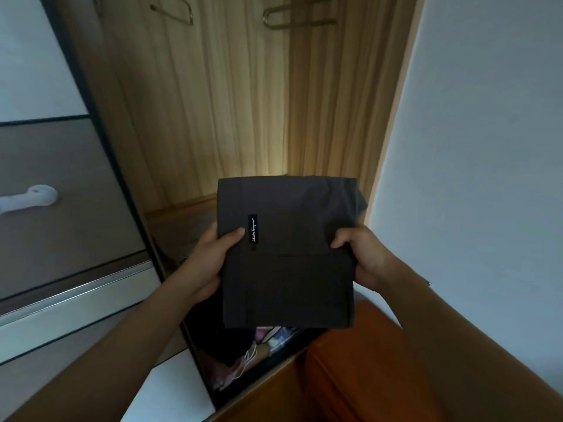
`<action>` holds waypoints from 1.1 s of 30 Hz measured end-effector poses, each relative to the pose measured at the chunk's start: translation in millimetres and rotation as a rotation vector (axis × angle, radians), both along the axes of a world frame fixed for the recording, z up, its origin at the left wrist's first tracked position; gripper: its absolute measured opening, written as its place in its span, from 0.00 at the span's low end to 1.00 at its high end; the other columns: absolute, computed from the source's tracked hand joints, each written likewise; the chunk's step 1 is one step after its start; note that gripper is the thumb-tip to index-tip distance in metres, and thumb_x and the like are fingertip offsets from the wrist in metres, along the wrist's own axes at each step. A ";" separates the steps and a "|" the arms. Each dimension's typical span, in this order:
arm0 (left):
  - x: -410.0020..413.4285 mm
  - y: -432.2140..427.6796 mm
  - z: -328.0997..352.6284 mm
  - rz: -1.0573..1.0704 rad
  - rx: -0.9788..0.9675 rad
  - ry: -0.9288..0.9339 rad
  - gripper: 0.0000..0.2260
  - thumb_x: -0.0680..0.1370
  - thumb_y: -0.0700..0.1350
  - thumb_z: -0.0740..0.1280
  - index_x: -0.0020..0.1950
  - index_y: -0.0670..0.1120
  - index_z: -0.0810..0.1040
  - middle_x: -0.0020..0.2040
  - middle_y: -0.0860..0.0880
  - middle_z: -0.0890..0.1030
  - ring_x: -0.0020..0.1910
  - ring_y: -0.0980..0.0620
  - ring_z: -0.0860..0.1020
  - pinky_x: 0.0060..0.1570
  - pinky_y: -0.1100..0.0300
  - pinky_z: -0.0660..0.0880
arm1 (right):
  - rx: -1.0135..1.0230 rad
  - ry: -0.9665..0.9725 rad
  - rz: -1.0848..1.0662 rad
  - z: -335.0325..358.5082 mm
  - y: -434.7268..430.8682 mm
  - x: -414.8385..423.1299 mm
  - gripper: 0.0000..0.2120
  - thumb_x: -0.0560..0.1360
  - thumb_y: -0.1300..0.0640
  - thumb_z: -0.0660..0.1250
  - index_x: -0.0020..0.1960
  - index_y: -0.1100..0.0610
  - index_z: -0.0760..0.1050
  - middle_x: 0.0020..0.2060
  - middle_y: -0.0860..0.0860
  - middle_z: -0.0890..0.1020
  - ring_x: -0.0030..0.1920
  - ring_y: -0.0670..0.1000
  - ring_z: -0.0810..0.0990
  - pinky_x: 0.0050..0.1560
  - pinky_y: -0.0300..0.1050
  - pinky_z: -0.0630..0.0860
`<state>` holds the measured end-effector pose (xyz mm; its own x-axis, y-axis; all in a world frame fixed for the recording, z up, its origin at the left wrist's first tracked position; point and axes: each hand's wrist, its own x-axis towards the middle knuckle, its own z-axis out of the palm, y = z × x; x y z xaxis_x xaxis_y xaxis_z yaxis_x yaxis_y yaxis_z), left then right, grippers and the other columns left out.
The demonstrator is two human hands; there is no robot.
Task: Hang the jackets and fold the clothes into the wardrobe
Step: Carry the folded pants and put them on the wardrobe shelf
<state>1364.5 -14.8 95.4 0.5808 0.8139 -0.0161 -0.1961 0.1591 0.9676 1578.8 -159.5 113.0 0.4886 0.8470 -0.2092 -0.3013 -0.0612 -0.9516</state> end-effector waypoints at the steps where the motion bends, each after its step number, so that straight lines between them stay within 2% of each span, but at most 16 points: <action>1: -1.3 10.2 -2.6 0.025 -0.002 -0.005 0.15 0.82 0.40 0.65 0.68 0.51 0.75 0.56 0.48 0.86 0.51 0.50 0.85 0.42 0.57 0.82 | -0.008 0.001 0.023 -1.0 15.9 2.5 0.28 0.65 0.68 0.60 0.64 0.73 0.74 0.61 0.71 0.79 0.60 0.69 0.79 0.66 0.66 0.73; 2: -2.0 21.0 -4.9 0.050 -0.006 -0.010 0.15 0.82 0.40 0.65 0.68 0.50 0.75 0.56 0.48 0.86 0.50 0.50 0.85 0.41 0.57 0.82 | -0.020 0.003 0.043 -1.7 31.7 4.7 0.28 0.64 0.67 0.61 0.63 0.74 0.74 0.58 0.71 0.80 0.57 0.68 0.79 0.64 0.65 0.74; 4: -2.1 44.3 -9.7 0.097 -0.019 -0.019 0.16 0.82 0.40 0.65 0.69 0.50 0.74 0.56 0.48 0.86 0.51 0.50 0.85 0.41 0.57 0.82 | -0.033 0.010 0.088 -3.5 65.6 9.3 0.23 0.63 0.67 0.62 0.58 0.71 0.77 0.51 0.66 0.80 0.51 0.65 0.80 0.54 0.57 0.80; 6: 0.0 69.6 -14.3 0.133 -0.028 -0.027 0.16 0.82 0.41 0.65 0.69 0.50 0.74 0.58 0.47 0.85 0.52 0.49 0.85 0.42 0.56 0.82 | -0.038 0.028 0.128 -3.9 99.5 14.8 0.17 0.68 0.70 0.59 0.55 0.66 0.77 0.48 0.62 0.80 0.44 0.61 0.82 0.44 0.51 0.81; 7: 1.9 82.8 -15.0 0.150 -0.035 -0.030 0.16 0.82 0.41 0.65 0.69 0.51 0.74 0.58 0.47 0.85 0.52 0.49 0.85 0.42 0.56 0.82 | -0.041 0.033 0.146 -4.0 116.7 18.3 0.17 0.69 0.71 0.57 0.55 0.65 0.77 0.47 0.61 0.80 0.43 0.60 0.82 0.43 0.51 0.81; 10: 8.1 121.3 -13.9 0.202 -0.017 -0.023 0.15 0.82 0.40 0.65 0.68 0.50 0.75 0.57 0.49 0.86 0.51 0.50 0.85 0.40 0.58 0.82 | -0.034 0.030 0.179 -1.8 163.1 26.1 0.19 0.70 0.72 0.55 0.57 0.66 0.78 0.50 0.62 0.80 0.50 0.63 0.79 0.50 0.54 0.79; 14: 15.5 165.4 -7.9 0.259 0.026 0.002 0.14 0.82 0.41 0.66 0.67 0.52 0.76 0.58 0.51 0.85 0.53 0.52 0.85 0.46 0.57 0.81 | -0.006 0.028 0.224 2.4 215.7 36.4 0.24 0.68 0.72 0.56 0.61 0.68 0.77 0.53 0.63 0.80 0.54 0.64 0.78 0.62 0.63 0.75; 16: 18.5 183.0 -7.2 0.286 0.025 0.004 0.13 0.82 0.42 0.66 0.66 0.53 0.76 0.57 0.51 0.85 0.54 0.51 0.84 0.48 0.56 0.80 | -0.016 0.018 0.242 3.1 238.9 42.2 0.23 0.67 0.72 0.56 0.60 0.67 0.78 0.52 0.62 0.81 0.53 0.63 0.80 0.61 0.62 0.77; 18: 20.7 198.1 -8.8 0.306 0.021 0.005 0.14 0.82 0.42 0.66 0.67 0.53 0.76 0.58 0.51 0.85 0.55 0.50 0.84 0.48 0.55 0.81 | -0.028 0.040 0.271 2.3 260.3 47.3 0.21 0.68 0.72 0.55 0.55 0.66 0.79 0.49 0.61 0.83 0.48 0.61 0.82 0.52 0.54 0.80; 20: 22.5 211.1 -11.7 0.327 0.017 0.009 0.16 0.82 0.43 0.66 0.69 0.54 0.75 0.59 0.51 0.85 0.56 0.49 0.84 0.50 0.53 0.80 | -0.044 0.070 0.320 0.1 279.5 50.8 0.21 0.68 0.72 0.54 0.53 0.65 0.81 0.47 0.60 0.84 0.44 0.58 0.84 0.47 0.51 0.81; 23: 26.6 228.5 -17.4 0.391 0.002 0.021 0.17 0.82 0.43 0.67 0.70 0.53 0.75 0.60 0.50 0.84 0.57 0.49 0.83 0.53 0.51 0.79 | -0.056 0.075 0.370 -6.8 306.5 57.9 0.24 0.67 0.72 0.55 0.59 0.67 0.79 0.52 0.62 0.83 0.49 0.61 0.83 0.52 0.54 0.81; 25: 30.0 238.4 -20.6 0.432 -0.008 0.031 0.16 0.82 0.43 0.67 0.69 0.53 0.75 0.59 0.50 0.84 0.56 0.49 0.84 0.50 0.53 0.80 | -0.058 0.055 0.397 -9.1 324.2 62.4 0.26 0.67 0.71 0.56 0.63 0.68 0.77 0.56 0.63 0.83 0.54 0.63 0.82 0.58 0.59 0.80; 27: 33.6 248.7 -23.9 0.481 -0.012 0.042 0.16 0.82 0.44 0.67 0.69 0.53 0.75 0.58 0.51 0.85 0.55 0.50 0.84 0.46 0.56 0.80 | -0.062 0.043 0.450 -12.9 345.8 68.6 0.27 0.68 0.71 0.55 0.65 0.68 0.76 0.59 0.63 0.83 0.58 0.64 0.82 0.62 0.61 0.79; 29: 34.8 255.8 -25.7 0.523 -0.016 0.046 0.16 0.82 0.43 0.67 0.70 0.53 0.75 0.58 0.51 0.85 0.54 0.50 0.84 0.47 0.55 0.80 | -0.063 0.046 0.491 -15.5 362.7 72.1 0.26 0.70 0.71 0.55 0.65 0.67 0.77 0.61 0.62 0.82 0.62 0.64 0.81 0.64 0.62 0.78; 33: 35.7 277.7 -32.3 0.621 -0.028 0.040 0.16 0.82 0.42 0.66 0.70 0.51 0.74 0.60 0.48 0.84 0.57 0.45 0.83 0.54 0.48 0.80 | -0.099 0.039 0.583 -19.8 401.4 75.0 0.24 0.72 0.71 0.55 0.65 0.67 0.77 0.58 0.60 0.83 0.59 0.62 0.81 0.61 0.58 0.79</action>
